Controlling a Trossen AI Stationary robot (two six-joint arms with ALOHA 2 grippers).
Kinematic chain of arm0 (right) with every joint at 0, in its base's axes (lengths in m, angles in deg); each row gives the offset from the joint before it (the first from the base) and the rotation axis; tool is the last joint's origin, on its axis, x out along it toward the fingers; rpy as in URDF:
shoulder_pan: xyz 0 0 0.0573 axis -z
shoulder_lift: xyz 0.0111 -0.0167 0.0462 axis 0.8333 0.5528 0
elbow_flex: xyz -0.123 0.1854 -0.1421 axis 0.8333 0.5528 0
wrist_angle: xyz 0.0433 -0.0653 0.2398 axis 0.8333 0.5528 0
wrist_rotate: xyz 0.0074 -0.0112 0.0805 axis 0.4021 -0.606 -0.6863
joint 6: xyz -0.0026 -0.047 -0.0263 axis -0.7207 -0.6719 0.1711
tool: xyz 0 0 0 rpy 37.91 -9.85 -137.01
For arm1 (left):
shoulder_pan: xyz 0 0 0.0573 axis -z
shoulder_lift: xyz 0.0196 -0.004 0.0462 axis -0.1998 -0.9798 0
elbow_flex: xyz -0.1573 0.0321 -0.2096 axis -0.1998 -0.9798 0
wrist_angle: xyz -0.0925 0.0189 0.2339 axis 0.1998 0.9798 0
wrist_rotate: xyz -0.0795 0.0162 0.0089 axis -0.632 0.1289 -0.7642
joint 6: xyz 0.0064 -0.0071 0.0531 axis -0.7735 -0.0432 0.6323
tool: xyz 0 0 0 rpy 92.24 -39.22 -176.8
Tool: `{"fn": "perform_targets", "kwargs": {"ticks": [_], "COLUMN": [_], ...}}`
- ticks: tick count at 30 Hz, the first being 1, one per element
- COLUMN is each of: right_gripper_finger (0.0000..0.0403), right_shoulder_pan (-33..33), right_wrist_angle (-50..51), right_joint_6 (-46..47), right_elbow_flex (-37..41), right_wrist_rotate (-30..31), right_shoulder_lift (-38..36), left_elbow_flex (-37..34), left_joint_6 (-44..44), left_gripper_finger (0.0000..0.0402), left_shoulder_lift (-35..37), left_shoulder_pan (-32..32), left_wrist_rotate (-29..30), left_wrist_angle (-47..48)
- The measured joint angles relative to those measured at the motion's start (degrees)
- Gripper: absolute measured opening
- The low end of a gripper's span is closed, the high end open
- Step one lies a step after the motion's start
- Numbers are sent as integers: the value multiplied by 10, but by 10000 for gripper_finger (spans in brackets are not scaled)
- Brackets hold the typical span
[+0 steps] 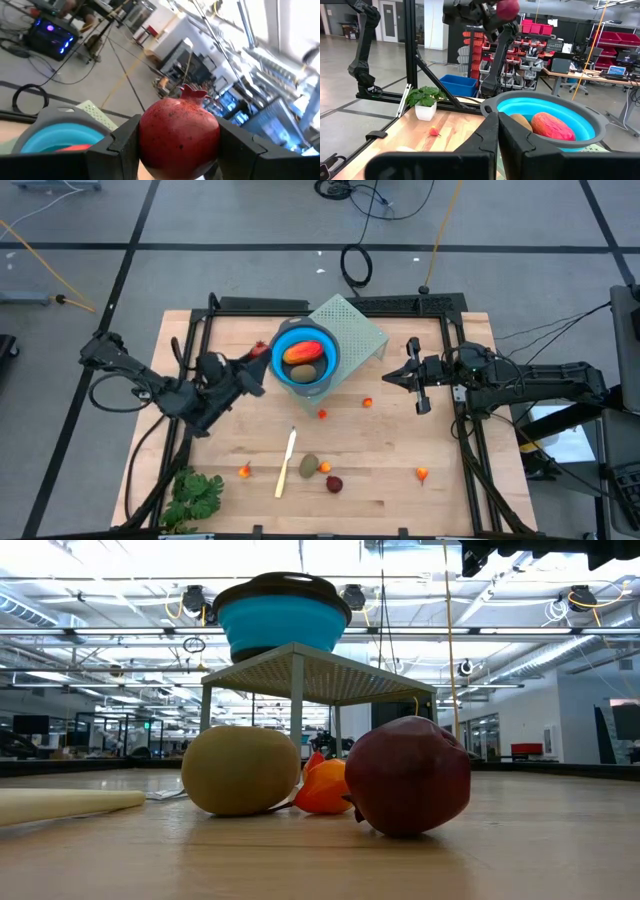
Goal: Pick & Place Fruit
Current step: Put the pomegranate into the blue strainer bowl
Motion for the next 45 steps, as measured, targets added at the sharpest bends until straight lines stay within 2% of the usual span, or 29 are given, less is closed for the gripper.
{"fn": "perform_targets", "kwargs": {"ticks": [8,19,30,39,45], "right_gripper_finger": [4,4,4,4,4], "right_shoulder_pan": [0,0,0,0,0], "right_wrist_angle": [0,0,0,0,0], "right_joint_6": [0,0,0,0,0], "right_elbow_flex": [0,0,0,0,0], "right_wrist_rotate": [0,0,0,0,0], "right_shoulder_lift": [0,0,0,0,0], "left_elbow_flex": [0,0,0,2,40], "left_joint_6": [-29,-3,179,330,430], "left_gripper_finger": [202,202,202,202,202], "left_shoulder_lift": [0,0,0,0,-7], "left_shoulder_pan": [-36,-57,-64,-87,-106], "left_wrist_rotate": [-5,-6,60,61,64], "left_wrist_angle": [-8,-8,-10,-74,-74]}}
